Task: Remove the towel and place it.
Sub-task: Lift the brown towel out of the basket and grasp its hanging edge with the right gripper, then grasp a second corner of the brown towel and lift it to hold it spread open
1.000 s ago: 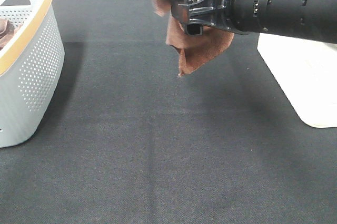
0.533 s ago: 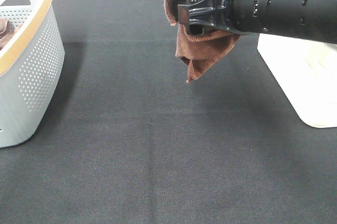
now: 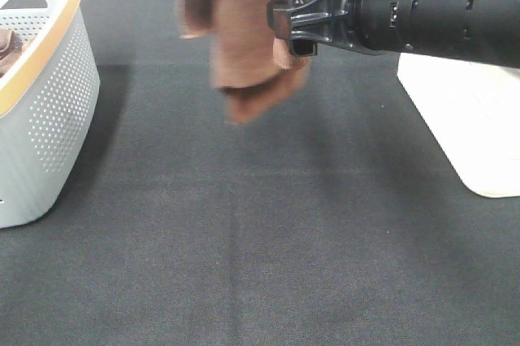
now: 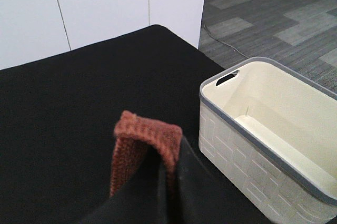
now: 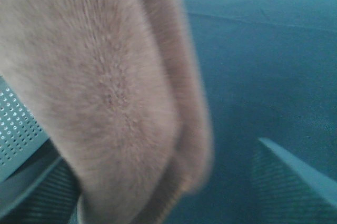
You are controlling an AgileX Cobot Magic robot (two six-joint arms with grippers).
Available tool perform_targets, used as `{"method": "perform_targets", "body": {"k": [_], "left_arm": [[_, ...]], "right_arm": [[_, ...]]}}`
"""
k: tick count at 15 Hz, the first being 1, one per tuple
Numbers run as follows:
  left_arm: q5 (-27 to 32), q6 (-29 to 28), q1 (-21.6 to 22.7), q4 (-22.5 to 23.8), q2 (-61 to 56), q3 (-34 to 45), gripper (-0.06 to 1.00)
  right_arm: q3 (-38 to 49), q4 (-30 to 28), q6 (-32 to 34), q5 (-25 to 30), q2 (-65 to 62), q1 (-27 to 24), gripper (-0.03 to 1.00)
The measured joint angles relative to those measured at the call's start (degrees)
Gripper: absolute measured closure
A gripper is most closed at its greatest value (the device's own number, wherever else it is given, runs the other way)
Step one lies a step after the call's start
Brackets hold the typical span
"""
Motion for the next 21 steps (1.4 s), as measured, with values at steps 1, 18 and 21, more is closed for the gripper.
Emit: {"method": "perform_targets", "body": {"k": [1, 18, 21], "left_arm": [[0.0, 0.0, 0.0, 0.0, 0.0, 0.0, 0.94], [5.7, -1.0, 0.0, 1.5, -0.7, 0.0, 0.94], [6.8, -1.0, 0.0, 1.7, -0.7, 0.0, 0.94]], "right_arm": [[0.0, 0.0, 0.0, 0.0, 0.0, 0.0, 0.18], [0.0, -3.4, -2.1, 5.7, 0.0, 0.0, 0.65], [0.0, -3.4, -2.1, 6.1, 0.0, 0.0, 0.66]]}}
